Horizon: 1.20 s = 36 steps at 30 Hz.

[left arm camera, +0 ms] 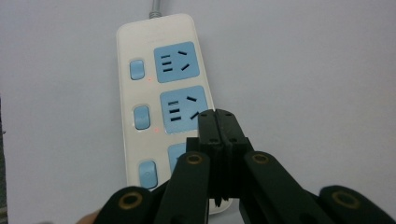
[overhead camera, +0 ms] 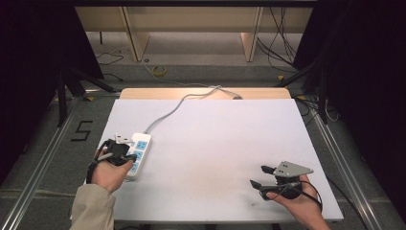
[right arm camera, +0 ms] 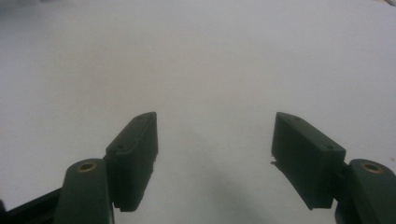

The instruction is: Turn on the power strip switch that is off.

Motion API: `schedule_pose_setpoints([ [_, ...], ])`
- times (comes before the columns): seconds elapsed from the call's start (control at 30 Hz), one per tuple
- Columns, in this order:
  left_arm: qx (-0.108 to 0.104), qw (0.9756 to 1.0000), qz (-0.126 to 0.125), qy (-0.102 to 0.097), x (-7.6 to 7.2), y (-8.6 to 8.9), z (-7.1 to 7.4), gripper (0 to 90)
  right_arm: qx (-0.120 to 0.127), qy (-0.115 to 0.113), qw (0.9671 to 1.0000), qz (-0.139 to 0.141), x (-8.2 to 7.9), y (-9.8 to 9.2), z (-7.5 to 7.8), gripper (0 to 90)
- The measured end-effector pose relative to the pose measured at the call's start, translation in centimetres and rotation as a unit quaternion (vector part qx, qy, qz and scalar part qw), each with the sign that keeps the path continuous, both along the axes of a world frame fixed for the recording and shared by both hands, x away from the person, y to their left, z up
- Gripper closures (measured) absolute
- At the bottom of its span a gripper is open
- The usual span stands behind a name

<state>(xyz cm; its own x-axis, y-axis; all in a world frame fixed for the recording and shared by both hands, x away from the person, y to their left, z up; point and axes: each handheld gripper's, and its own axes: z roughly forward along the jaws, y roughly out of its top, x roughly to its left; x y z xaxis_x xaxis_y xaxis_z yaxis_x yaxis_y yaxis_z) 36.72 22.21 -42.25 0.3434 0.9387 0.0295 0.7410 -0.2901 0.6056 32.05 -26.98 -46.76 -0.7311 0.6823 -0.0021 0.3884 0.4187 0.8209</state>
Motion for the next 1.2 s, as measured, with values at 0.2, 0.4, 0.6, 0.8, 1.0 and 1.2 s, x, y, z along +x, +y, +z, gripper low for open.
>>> schedule_pose_setpoints([
  [0.2, -0.004, 1.0, 0.009, 0.0, -0.1, 0.6, 0.3, 89.7, 0.001, 0.0, 1.0, 0.0, 0.0, 0.0, 0.0, 32.4],
  [0.4, -0.007, 0.9999, 0.016, 0.001, -0.1, 1.0, 0.4, 89.7, 0.0, -0.001, 1.0, 0.0, 0.0, 0.0, 0.0, 32.4],
  [0.6, -0.009, 0.9997, 0.02, 0.007, -0.1, 1.5, 0.5, 89.7, 0.0, -0.001, 1.0, -0.001, 0.0, -0.1, 0.0, 32.3],
  [0.8, -0.006, 0.9996, 0.026, 0.01, -0.1, 1.7, 0.4, 89.7, 0.002, 0.0, 1.0, -0.002, 0.0, -0.2, 0.1, 32.2],
  [1.0, 0.003, 0.9995, 0.028, 0.015, 0.0, 1.8, 0.3, 89.7, 0.002, 0.0, 1.0, -0.002, 0.0, -0.4, 0.1, 32.2],
  [1.2, 0.0, 0.9992, 0.037, 0.018, 0.0, 2.4, 0.3, 89.7, 0.002, 0.001, 1.0, 0.0, 0.0, -0.4, 0.1, 32.2],
])
